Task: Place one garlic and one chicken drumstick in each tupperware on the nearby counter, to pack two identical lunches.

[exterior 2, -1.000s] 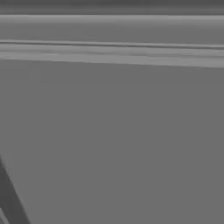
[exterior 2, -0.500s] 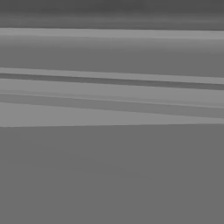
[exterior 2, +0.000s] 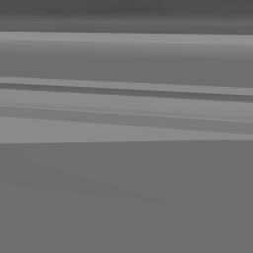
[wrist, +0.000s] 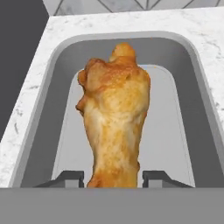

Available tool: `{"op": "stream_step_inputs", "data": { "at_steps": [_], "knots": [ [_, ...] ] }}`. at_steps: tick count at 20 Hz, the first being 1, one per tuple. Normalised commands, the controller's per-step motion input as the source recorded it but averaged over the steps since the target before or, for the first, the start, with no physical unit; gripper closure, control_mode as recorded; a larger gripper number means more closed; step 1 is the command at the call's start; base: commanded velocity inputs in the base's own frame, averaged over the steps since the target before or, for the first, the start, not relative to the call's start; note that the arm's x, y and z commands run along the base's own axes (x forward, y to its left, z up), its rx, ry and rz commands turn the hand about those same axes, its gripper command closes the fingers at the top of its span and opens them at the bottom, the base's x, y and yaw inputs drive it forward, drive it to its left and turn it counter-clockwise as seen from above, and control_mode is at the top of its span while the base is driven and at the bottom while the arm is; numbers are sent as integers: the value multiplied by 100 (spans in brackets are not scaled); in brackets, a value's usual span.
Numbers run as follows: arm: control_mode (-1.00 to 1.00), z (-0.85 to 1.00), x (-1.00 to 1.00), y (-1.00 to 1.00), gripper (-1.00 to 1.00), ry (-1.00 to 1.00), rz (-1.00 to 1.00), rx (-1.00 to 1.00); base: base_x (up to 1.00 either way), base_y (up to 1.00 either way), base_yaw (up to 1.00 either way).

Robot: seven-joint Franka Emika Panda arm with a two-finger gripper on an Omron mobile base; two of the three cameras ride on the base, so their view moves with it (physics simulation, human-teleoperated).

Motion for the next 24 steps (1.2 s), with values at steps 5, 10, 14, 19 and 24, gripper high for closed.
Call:
{"op": "stream_step_inputs", "data": {
  "at_steps": [5, 10, 14, 19, 24],
  "knots": [
    [-100, 39, 3, -2, -100, 1, 1, 0, 0, 0, 0],
    [-100, 100, -63, 0, -100, -11, -1, 0, 0, 0, 0],
    [-100, 100, -100, -11, -100, -10, -9, 0, 0, 0, 0],
    [-100, 100, -100, -10, -100, 2, -17, 7, 0, 0, 0],
    [100, 19, -60, -3, -100, -2, -7, 1, -40, 0, 0]
  ]
}}
